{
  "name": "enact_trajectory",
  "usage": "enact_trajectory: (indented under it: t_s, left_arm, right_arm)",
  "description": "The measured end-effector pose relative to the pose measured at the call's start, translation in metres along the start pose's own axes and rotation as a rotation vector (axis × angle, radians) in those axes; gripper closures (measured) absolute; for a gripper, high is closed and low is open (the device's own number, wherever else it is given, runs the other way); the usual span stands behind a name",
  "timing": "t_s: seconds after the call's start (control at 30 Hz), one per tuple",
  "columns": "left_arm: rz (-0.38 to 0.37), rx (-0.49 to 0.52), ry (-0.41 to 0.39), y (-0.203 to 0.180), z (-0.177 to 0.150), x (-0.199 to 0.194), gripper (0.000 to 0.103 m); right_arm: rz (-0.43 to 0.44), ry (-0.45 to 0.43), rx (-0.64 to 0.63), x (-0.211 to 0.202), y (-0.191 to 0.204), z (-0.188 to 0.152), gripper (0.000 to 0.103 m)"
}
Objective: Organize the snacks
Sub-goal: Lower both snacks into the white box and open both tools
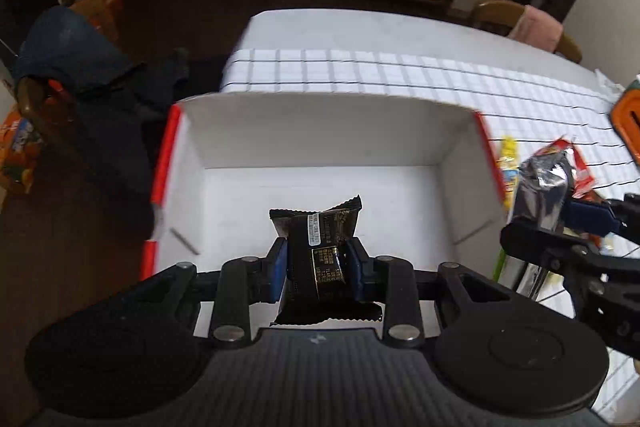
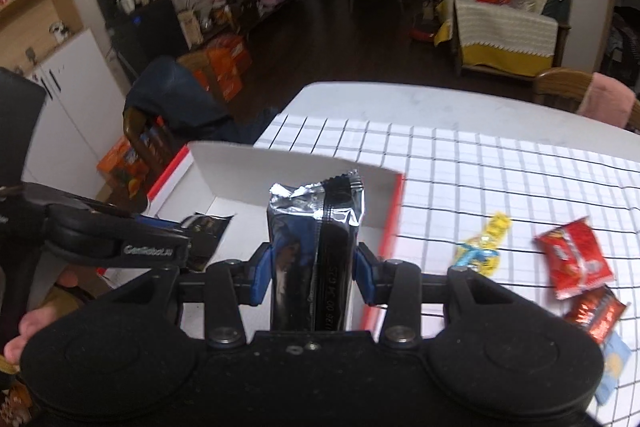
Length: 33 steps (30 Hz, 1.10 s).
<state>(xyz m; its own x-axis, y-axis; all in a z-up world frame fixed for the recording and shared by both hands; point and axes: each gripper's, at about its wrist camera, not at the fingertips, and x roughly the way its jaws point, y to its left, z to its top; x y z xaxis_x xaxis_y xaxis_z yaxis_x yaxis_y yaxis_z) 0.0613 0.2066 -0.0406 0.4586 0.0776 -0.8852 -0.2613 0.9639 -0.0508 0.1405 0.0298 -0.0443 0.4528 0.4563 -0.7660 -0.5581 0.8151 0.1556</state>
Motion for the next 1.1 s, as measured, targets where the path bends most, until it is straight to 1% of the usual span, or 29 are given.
enact_trajectory:
  t_s: [0.23, 0.33, 0.43, 0.57, 0.7, 0.87, 1.1]
  left_arm:
    - [0.039, 0.023, 0.032, 0.020, -0.007, 0.023, 0.073]
    - [0.054, 0.047, 0.034, 0.021, -0.008, 0.029, 0.073]
    - [0.061, 0.070, 0.046, 0.019, -0.009, 0.036, 0.073]
    - [0.064, 0.082, 0.085, 0.017, -0.011, 0.047, 0.073]
    - [0.057, 0.092, 0.114, 0.015, -0.011, 0.058, 0.072]
    - [0.047, 0.079, 0.147, 0.014, -0.010, 0.066, 0.072]
    - [0.036, 0.069, 0.151, 0.016, -0.013, 0.074, 0.072]
  right_arm:
    - [0.015, 0.110, -0.029, 0.059, 0.022, 0.005, 0.061]
    - [0.045, 0.189, -0.019, 0.084, 0.024, 0.006, 0.061]
    - [0.052, 0.253, -0.031, 0.104, 0.026, 0.004, 0.061]
    - [0.039, 0.298, -0.040, 0.122, 0.027, 0.001, 0.061]
    - [0.029, 0.323, -0.033, 0.131, 0.026, 0.000, 0.061]
    - [0.010, 0.326, -0.037, 0.139, 0.031, -0.001, 0.061]
    - [0.032, 0.306, -0.034, 0.126, 0.030, 0.001, 0.061]
